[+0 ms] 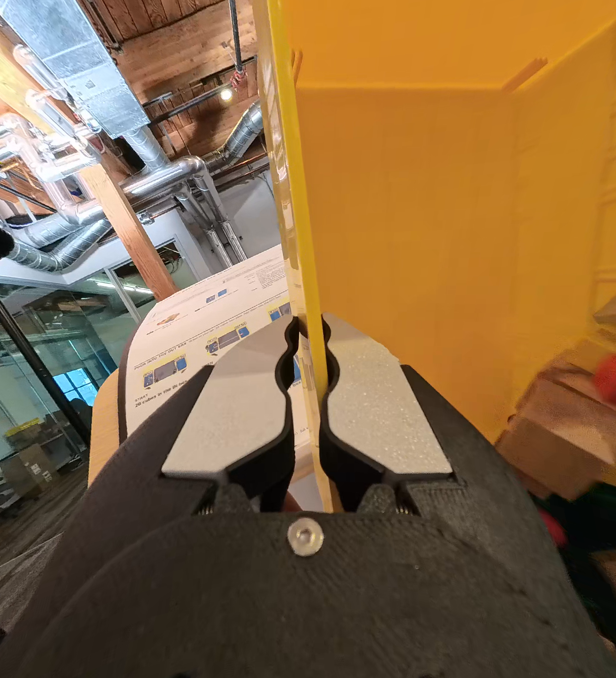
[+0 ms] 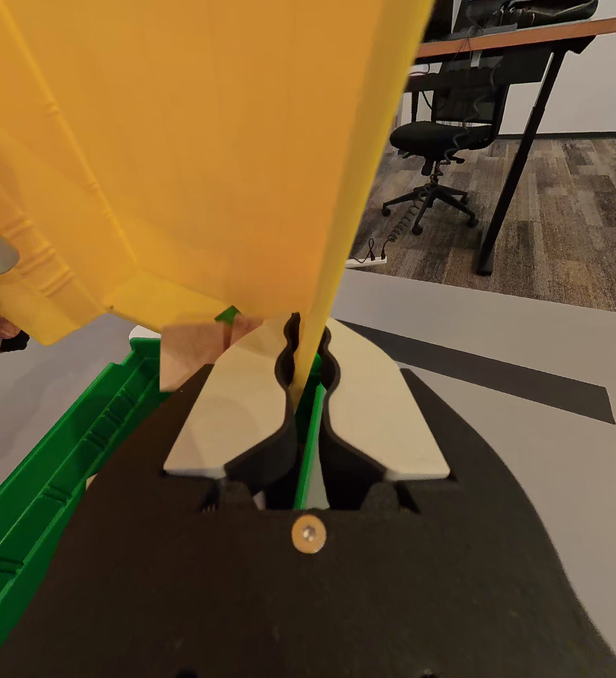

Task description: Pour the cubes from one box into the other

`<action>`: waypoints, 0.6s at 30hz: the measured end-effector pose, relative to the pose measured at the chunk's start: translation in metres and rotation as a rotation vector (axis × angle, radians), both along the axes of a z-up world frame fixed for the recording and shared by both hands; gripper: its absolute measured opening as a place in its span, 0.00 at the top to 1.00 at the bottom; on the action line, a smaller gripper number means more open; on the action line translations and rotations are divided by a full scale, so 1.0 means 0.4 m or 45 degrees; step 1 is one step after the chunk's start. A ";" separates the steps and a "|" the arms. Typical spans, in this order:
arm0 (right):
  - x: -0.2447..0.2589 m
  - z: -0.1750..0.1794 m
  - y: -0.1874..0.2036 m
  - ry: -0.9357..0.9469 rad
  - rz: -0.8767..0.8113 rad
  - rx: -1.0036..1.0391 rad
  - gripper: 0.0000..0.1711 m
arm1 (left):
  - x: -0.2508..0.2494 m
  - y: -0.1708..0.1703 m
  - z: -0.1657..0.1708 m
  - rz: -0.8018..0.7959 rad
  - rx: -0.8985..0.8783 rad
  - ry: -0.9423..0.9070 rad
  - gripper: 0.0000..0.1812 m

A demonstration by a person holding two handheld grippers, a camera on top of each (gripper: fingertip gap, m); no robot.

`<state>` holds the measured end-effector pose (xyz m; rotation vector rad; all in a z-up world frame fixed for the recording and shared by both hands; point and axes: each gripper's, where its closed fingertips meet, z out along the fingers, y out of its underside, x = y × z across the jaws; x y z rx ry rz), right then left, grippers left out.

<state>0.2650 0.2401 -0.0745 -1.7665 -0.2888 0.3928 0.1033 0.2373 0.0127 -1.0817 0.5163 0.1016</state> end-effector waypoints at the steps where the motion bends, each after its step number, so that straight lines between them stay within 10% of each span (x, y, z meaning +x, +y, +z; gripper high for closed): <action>1: 0.000 0.007 0.000 0.011 0.001 0.012 0.98 | 0.000 -0.001 0.002 0.002 0.008 -0.003 0.95; 18: -0.042 0.136 -0.048 -0.064 0.075 0.077 0.97 | -0.048 -0.044 0.120 0.021 0.058 -0.046 0.96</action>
